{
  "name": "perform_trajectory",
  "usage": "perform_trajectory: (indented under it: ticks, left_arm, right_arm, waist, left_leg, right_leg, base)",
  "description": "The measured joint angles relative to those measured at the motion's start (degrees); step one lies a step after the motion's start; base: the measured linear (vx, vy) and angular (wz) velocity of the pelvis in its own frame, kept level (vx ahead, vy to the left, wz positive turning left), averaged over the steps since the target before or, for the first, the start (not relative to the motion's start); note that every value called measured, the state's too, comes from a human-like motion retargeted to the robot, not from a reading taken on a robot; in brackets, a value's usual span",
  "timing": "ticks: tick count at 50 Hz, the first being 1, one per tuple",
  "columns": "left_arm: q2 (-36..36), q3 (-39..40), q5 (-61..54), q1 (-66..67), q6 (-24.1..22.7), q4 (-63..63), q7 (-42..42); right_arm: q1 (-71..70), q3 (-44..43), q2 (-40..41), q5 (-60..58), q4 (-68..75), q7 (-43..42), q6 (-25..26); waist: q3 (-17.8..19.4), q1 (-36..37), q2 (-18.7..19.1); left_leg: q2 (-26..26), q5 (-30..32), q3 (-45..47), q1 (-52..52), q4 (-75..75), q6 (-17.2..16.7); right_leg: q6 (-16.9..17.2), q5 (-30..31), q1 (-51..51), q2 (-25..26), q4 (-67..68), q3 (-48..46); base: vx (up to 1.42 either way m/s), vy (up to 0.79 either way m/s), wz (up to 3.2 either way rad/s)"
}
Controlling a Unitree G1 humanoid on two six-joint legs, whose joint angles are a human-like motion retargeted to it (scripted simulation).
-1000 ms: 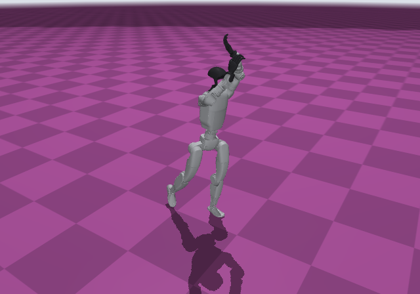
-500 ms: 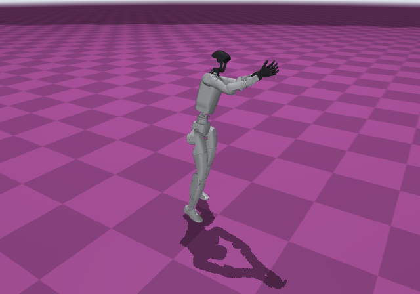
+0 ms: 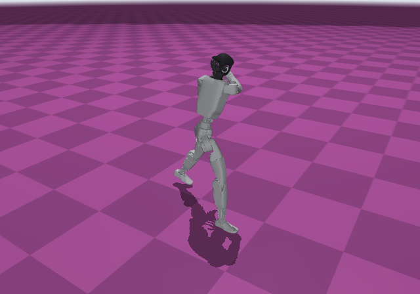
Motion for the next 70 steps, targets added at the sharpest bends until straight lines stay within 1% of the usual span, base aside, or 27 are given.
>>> perform_trajectory:
  ticks: [3, 5, 6, 7, 8, 9, 12, 15, 17, 19, 20, 23, 25, 26, 28, 30, 33, 36, 41, 45, 50, 53, 58, 62, 66, 68, 70]
  left_arm:
    - [5.52, -0.16, 25.35, -12.85, 0.21, 1.43, 10.21]
    - [12.40, -1.37, 49.00, -20.80, 10.20, 8.81, 21.78]
    - [13.01, -2.35, 51.75, -24.22, 14.48, 10.66, 23.64]
    - [11.70, -3.70, 50.15, -27.73, 14.19, 10.19, 23.62]
    - [6.53, -5.79, 39.85, -31.39, 4.77, 5.05, 19.86]
    - [3.83, -6.95, 34.00, -33.65, 2.20, 4.48, 18.03]
    - [0.99, -9.92, 24.20, -36.83, 6.04, 16.07, 15.66]
    - [-2.10, -15.97, 1.65, -39.49, 7.03, 41.13, -0.37]
    - [-5.67, -23.85, -12.21, -42.20, 17.10, 61.07, -13.86]
    - [-10.92, -37.21, -16.81, -45.23, 29.10, 77.83, -22.52]
    - [-13.93, -45.44, -16.92, -46.25, 33.55, 83.85, -24.70]
    - [-22.03, -63.86, -8.24, -45.18, 35.54, 86.06, -19.49]
    - [-27.12, -63.39, 3.16, -43.67, 35.50, 83.29, -17.29]
    - [-29.66, -59.90, 10.89, -41.64, 36.24, 81.07, -18.32]
    - [-34.70, -54.57, 24.03, -36.18, 37.06, 76.99, -20.51]
    - [-39.97, -54.53, 29.82, -30.15, 36.69, 74.51, -20.86]
    - [-45.93, -60.73, 28.46, -26.27, 36.08, 72.52, -19.76]
    - [-47.27, -64.14, 27.89, -27.18, 34.43, 67.18, -19.31]
    - [-38.44, -62.32, 29.95, -35.17, 28.71, 48.81, -20.84]
    - [-29.82, -64.58, 29.56, -49.87, 24.83, 35.06, -19.68]
    - [-24.13, -65.85, 36.80, -72.47, 21.83, 27.27, -16.73]
    - [-23.47, -64.54, 41.39, -84.21, 21.64, 25.65, -15.38]
    - [-23.97, -66.41, 44.88, -96.41, 20.21, 28.56, -8.73]
    - [-23.23, -67.83, 42.11, -92.68, 20.53, 36.99, -10.38]
    - [-23.06, -71.89, 37.80, -82.28, 23.82, 53.54, -17.92]
    - [-23.79, -74.04, 32.78, -74.03, 26.27, 64.72, -21.67]
    - [-25.09, -72.95, 21.74, -63.19, 29.67, 76.44, -24.27]
  right_arm:
    - [-15.53, -0.10, -4.81, -6.38, -5.31, 1.97, -4.53]
    - [-23.16, 0.95, -9.26, -7.66, -8.94, 3.77, -7.17]
    - [-25.15, 2.05, -11.29, -8.55, -10.21, 4.13, -7.25]
    - [-27.06, 3.22, -13.03, -9.83, -10.92, 3.91, -7.11]
    - [-28.78, 4.54, -14.21, -11.87, -10.51, 2.53, -6.52]
    - [-29.08, 5.87, -15.31, -12.90, -9.31, 1.59, -5.62]
    - [-25.29, 8.46, -15.69, -9.48, 0.76, 0.30, -2.35]
    - [-17.73, 7.23, -8.35, -0.07, 25.98, -3.33, 1.73]
    - [-10.85, 1.53, -3.96, 10.93, 43.82, -7.52, 5.02]
    - [-2.20, -3.55, -5.55, 27.86, 51.48, -9.12, 6.23]
    - [3.00, -4.53, -7.94, 38.05, 51.38, -8.88, 5.90]
    - [21.60, -3.43, -17.29, 63.25, 34.28, -8.22, -2.04]
    - [33.14, -7.08, -22.11, 66.89, 21.98, -8.98, -9.44]
    - [39.42, -11.18, -24.25, 66.10, 16.19, -8.74, -10.68]
    - [51.87, -19.55, -27.73, 64.56, 6.18, -7.50, -10.53]
    - [63.92, -25.76, -29.86, 63.74, -1.84, -6.70, -9.12]
    - [77.00, -28.81, -30.81, 65.01, -11.16, -10.19, -13.05]
    - [82.60, -32.13, -32.48, 62.02, -19.10, -15.32, -18.06]
    - [78.86, -43.91, -35.12, 47.58, -30.27, -19.01, -20.94]
    - [68.41, -48.81, -35.86, 36.54, -37.57, -22.77, -24.05]
    - [52.29, -53.58, -43.30, 12.70, -40.58, -32.00, -23.87]
    - [41.11, -54.38, -47.42, 4.98, -41.80, -36.54, -23.46]
    - [24.50, -49.46, -53.61, -4.24, -36.69, -41.04, -21.11]
    - [19.62, -43.05, -50.43, 6.65, -26.13, -35.76, -24.42]
    - [20.14, -36.89, -41.29, 44.61, -5.52, -14.27, -26.89]
    - [20.14, -31.04, -37.11, 66.53, 11.19, -0.47, -19.44]
    - [19.58, -19.78, -33.25, 76.40, 28.13, 7.16, -5.30]
  waist:
    - [-4.92, -9.26, -0.82]
    - [-8.00, -16.96, -0.73]
    - [-9.35, -21.01, -0.31]
    - [-10.38, -25.08, 0.02]
    - [-10.78, -29.21, 0.17]
    - [-10.96, -33.21, 0.60]
    - [-10.27, -44.06, 2.09]
    - [-8.74, -49.86, 3.10]
    - [-7.92, -50.77, 3.76]
    - [-6.49, -51.70, 4.74]
    - [-5.45, -52.51, 5.50]
    - [-0.59, -59.51, 9.75]
    - [3.04, -64.71, 12.31]
    - [4.20, -66.63, 13.05]
    - [5.28, -69.60, 13.37]
    - [4.53, -70.92, 12.18]
    - [3.01, -70.99, 9.62]
    - [0.55, -70.35, 8.01]
    - [-6.28, -68.49, 8.60]
    - [-10.01, -65.96, 9.70]
    - [-12.75, -63.96, 8.89]
    - [-13.66, -61.92, 9.20]
    - [-16.09, -51.41, 6.09]
    - [-17.19, -37.57, 2.19]
    - [-15.49, -24.64, 1.10]
    - [-14.51, -20.45, 1.78]
    - [-13.66, -17.71, 2.29]
  left_leg:
    - [2.86, 5.87, 13.66, 0.12, 2.84, -1.61]
    - [3.69, 10.04, 21.85, -0.12, 5.93, -2.03]
    - [3.59, 12.33, 24.75, -0.11, 7.59, -2.04]
    - [3.29, 14.55, 27.19, -0.07, 9.26, -2.09]
    - [2.57, 16.63, 28.69, 0.02, 10.96, -2.22]
    - [1.12, 18.56, 28.78, 0.36, 12.51, -2.21]
    - [-7.01, 21.34, 23.01, 2.50, 16.17, -3.10]
    - [-16.65, 15.40, 17.99, 4.80, 18.11, -4.67]
    - [-19.46, 9.88, 23.23, 3.79, 18.84, -2.35]
    - [-19.31, 5.05, 32.47, 1.18, 20.11, 1.70]
    - [-18.42, 2.76, 37.46, -0.40, 21.05, 3.79]
    - [-16.44, -1.75, 48.44, -4.72, 22.56, 9.09]
    - [-15.26, -3.92, 53.43, -7.19, 23.08, 10.38]
    - [-14.75, -4.78, 55.98, -8.14, 23.33, 10.36]
    - [-14.02, -6.09, 61.41, -9.83, 23.93, 10.24]
    - [-13.68, -6.51, 66.33, -11.59, 24.99, 10.54]
    - [-13.22, -6.05, 69.11, -14.25, 27.21, 11.12]
    - [-11.42, -5.71, 68.67, -16.03, 28.78, 10.38]
    - [-3.51, -5.02, 66.95, -15.96, 27.68, 8.23]
    - [3.80, -3.45, 66.82, -14.05, 21.41, 7.13]
    - [10.23, 4.49, 74.08, -13.07, 11.51, 6.65]
    - [11.35, 9.56, 77.62, -13.65, 7.39, 6.20]
    - [6.53, 2.92, 72.74, -13.02, 3.07, 7.32]
    - [3.79, 1.88, 64.08, -11.45, -0.45, 3.70]
    - [2.95, 1.49, 55.54, -9.31, -3.44, 1.86]
    - [3.37, 1.17, 51.22, -8.37, -4.90, 0.94]
    - [3.99, 0.72, 47.12, -7.93, -6.03, -1.12]
  right_leg:
    - [-1.09, -5.05, -3.24, 3.59, 5.46, 3.86]
    - [-1.61, -6.20, -4.24, 7.11, 4.82, 6.79]
    - [-1.75, -6.20, -4.16, 9.01, 3.36, 8.52]
    - [-1.71, -6.07, -4.00, 10.91, 1.67, 10.37]
    - [-1.29, -5.66, -3.67, 12.82, -0.45, 12.47]
    - [-0.71, -5.23, -3.14, 14.44, -2.43, 14.80]
    - [1.91, -4.74, -1.00, 18.00, -7.59, 21.58]
    - [5.13, -7.07, 1.23, 19.97, -11.07, 24.49]
    - [7.35, -7.89, 2.59, 20.05, -12.67, 24.66]
    - [9.20, -6.33, 3.74, 20.24, -14.18, 26.51]
    - [9.69, -5.03, 4.29, 20.72, -14.96, 28.02]
    - [7.96, -3.80, 6.80, 20.54, -16.57, 31.75]
    - [5.64, -5.40, 8.48, 21.24, -16.74, 33.15]
    - [5.01, -6.33, 9.13, 21.75, -16.64, 34.35]
    - [4.60, -7.71, 10.01, 22.53, -16.43, 38.01]
    - [5.25, -8.31, 10.35, 22.88, -16.40, 43.54]
    - [7.06, -8.64, 11.43, 22.82, -16.85, 53.01]
    - [8.84, -8.78, 13.23, 22.43, -17.77, 61.85]
    - [9.70, -8.80, 16.21, 22.69, -19.81, 72.48]
    - [9.70, -9.83, 17.67, 23.36, -19.90, 76.81]
    - [7.04, -12.39, 20.24, 22.20, -19.90, 75.94]
    - [5.47, -13.59, 23.90, 22.57, -19.90, 70.80]
    - [5.74, -14.33, 29.12, 22.37, -17.58, 57.89]
    - [6.11, -11.17, 32.23, 23.83, -12.72, 50.42]
    - [6.68, -4.61, 33.33, 27.15, -4.69, 44.92]
    - [6.20, -2.02, 31.75, 29.50, 2.43, 42.27]
    - [4.94, -1.27, 28.98, 31.33, 10.33, 39.14]
  base:
    - [0.26, -0.59, -1.21]
    - [0.26, -0.53, -1.63]
    - [0.25, -0.46, -1.84]
    - [0.24, -0.40, -2.00]
    - [0.25, -0.35, -2.12]
    - [0.25, -0.29, -2.22]
    - [0.26, -0.18, -2.46]
    - [0.26, -0.06, -2.88]
    - [0.28, 0.01, -2.62]
    - [0.31, 0.04, -1.92]
    - [0.34, 0.10, -1.21]
    - [0.39, 0.18, -0.59]
    - [0.45, 0.14, -0.72]
    - [0.48, 0.11, -1.23]
    - [0.50, 0.08, -1.92]
    - [0.50, 0.08, -2.68]
    - [0.47, 0.11, -3.17]
    - [0.43, 0.18, -3.12]
    - [0.36, 0.22, -2.59]
    - [0.26, 0.28, -1.53]
    - [0.20, 0.39, -0.03]
    - [0.23, 0.40, 1.19]
    - [0.23, 0.42, 1.66]
    - [0.23, 0.37, 1.65]
    - [0.20, 0.32, 1.76]
    - [0.17, 0.25, 1.82]
    - [0.16, 0.18, 1.79]
